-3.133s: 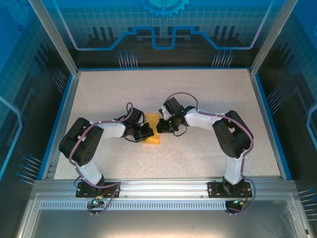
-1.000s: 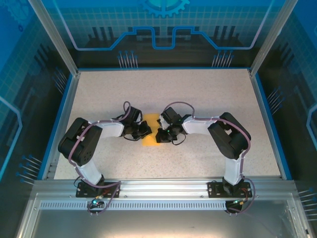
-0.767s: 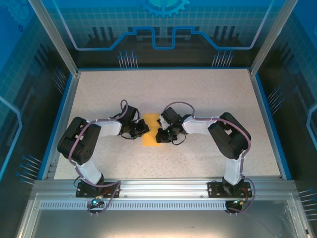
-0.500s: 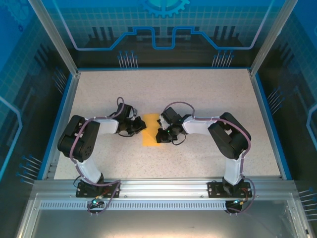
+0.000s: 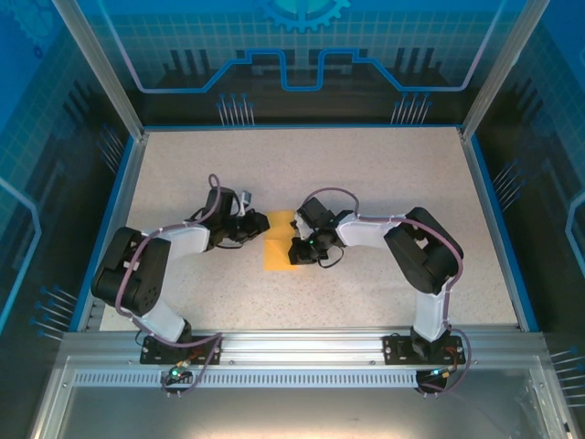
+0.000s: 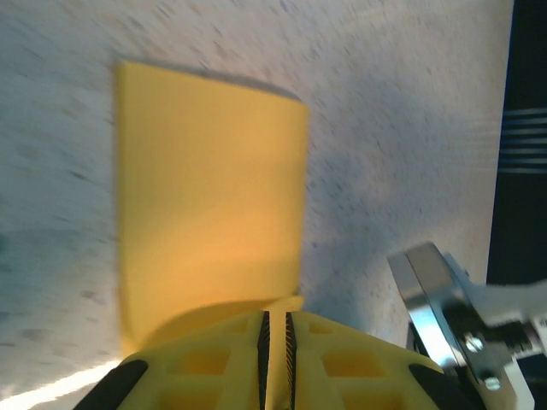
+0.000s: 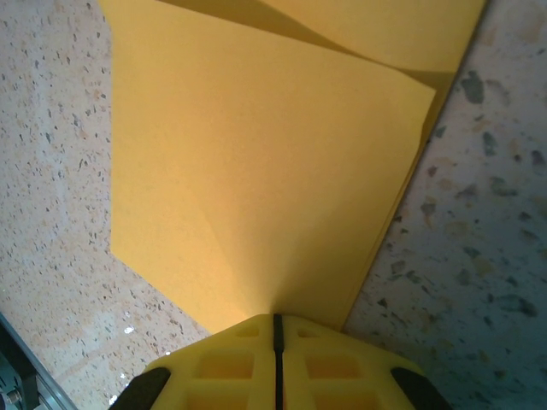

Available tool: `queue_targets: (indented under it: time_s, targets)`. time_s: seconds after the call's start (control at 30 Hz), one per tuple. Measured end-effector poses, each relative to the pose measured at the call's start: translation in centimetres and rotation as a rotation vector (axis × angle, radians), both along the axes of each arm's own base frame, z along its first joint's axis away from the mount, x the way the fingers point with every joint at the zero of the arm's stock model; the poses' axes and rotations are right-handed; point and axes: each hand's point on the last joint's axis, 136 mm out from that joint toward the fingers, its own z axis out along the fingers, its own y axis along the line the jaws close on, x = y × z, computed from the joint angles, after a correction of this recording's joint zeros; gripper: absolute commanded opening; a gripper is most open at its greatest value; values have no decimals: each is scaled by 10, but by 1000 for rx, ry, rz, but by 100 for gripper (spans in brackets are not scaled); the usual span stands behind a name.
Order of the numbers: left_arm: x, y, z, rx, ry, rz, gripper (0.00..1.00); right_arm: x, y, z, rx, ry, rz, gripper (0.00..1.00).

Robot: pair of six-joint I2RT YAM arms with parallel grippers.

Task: Fold a paper plane with a square sheet of paper (pick it up from the middle)
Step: Fold the triangle a second time at the center of the table.

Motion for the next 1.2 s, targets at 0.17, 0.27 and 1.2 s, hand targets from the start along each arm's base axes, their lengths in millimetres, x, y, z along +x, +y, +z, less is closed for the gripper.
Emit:
queue_targets:
  time_s: [0.17,0.27,1.2]
  targets:
    - [-19,-26,-4,5,12,-78,14,0,0,0,0,0,0,8]
    - [-18,-23,-12,24,27,-67,12,0,0,0,1,0,0,8]
    - [-21,-6,-49,121,81,-6,8,22,46,44,15,-176,48,8]
